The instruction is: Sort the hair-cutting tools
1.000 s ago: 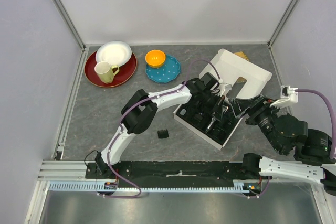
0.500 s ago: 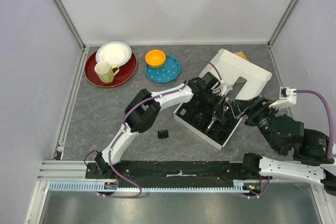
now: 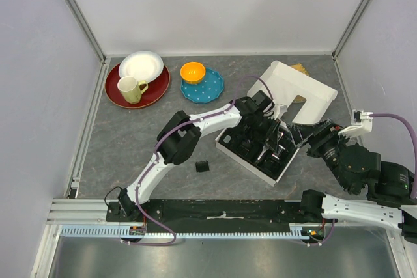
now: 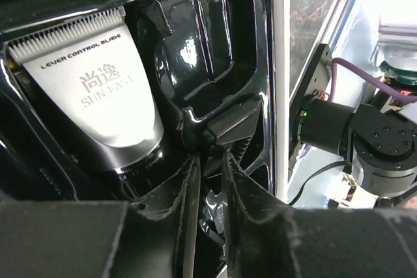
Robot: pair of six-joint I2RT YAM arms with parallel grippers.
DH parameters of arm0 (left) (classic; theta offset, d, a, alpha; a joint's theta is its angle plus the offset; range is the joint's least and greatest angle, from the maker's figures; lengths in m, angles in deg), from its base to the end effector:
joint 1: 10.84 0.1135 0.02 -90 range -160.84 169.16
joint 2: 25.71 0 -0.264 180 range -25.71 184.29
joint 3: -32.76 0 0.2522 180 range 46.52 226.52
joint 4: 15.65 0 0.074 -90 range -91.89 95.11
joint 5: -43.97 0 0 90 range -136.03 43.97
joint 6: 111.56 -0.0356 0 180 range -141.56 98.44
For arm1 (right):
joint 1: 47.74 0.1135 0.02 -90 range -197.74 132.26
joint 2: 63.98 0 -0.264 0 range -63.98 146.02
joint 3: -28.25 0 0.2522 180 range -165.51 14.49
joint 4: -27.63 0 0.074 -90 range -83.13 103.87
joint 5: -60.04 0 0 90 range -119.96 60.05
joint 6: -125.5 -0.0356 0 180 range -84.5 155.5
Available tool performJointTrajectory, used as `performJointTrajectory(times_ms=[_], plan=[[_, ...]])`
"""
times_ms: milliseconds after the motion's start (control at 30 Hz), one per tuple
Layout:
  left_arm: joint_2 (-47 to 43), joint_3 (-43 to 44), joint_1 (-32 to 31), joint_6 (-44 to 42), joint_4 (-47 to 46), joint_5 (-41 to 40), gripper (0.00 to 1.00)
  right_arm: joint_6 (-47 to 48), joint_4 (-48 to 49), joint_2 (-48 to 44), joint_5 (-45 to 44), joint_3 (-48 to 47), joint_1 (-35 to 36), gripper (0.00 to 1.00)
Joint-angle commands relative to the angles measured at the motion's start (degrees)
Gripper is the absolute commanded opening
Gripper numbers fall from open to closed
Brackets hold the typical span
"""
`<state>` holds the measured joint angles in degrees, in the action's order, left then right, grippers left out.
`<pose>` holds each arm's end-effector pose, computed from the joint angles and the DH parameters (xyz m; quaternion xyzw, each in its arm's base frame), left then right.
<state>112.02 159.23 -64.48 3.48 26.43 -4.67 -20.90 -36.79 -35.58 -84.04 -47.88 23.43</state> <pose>0.2910 -0.4350 0.1610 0.3270 0.8331 -0.4458 0.0150 0.0429 0.0364 0.3984 0.1773 0.7435 0.3159 0.5621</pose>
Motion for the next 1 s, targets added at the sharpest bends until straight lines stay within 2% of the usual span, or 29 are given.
performJointTrajectory(times_ms=[0, 300, 500, 667, 767, 900, 967], plan=[[1.2, 1.5, 0.6, 0.5, 1.7, -6.1, 0.29, -0.9, -0.5, -0.5, -1.4, 0.2, 0.0, 0.75], [-6.8, -1.7, 0.6, 0.6, 0.3, -9.4, 0.41, -1.9, -2.0, -0.5, -2.5, -0.1, 0.1, 0.76], [-12.8, -5.1, 0.6, 0.1, 0.2, -12.1, 0.46, -4.8, -7.2, 2.7, -5.1, -1.8, 0.1, 0.76], [-17.8, -8.8, 1.1, 0.1, -0.3, -16.8, 0.47, -6.3, -10.7, 8.5, -5.4, -3.0, 0.1, 0.68], [-22.7, -15.6, 2.8, 1.4, -1.8, -21.9, 0.47, -7.2, -11.0, 12.3, -3.5, -3.5, 0.1, 0.64], [-30.9, -24.5, 4.9, 3.9, -4.1, -31.8, 0.47, -6.9, -10.8, 16.0, -3.3, -2.8, 0.1, 0.64], [-33.1, -29.4, 6.5, 5.0, -5.3, -33.9, 0.48, -6.6, -10.4, 19.1, -3.6, -2.3, -0.3, 0.64]])
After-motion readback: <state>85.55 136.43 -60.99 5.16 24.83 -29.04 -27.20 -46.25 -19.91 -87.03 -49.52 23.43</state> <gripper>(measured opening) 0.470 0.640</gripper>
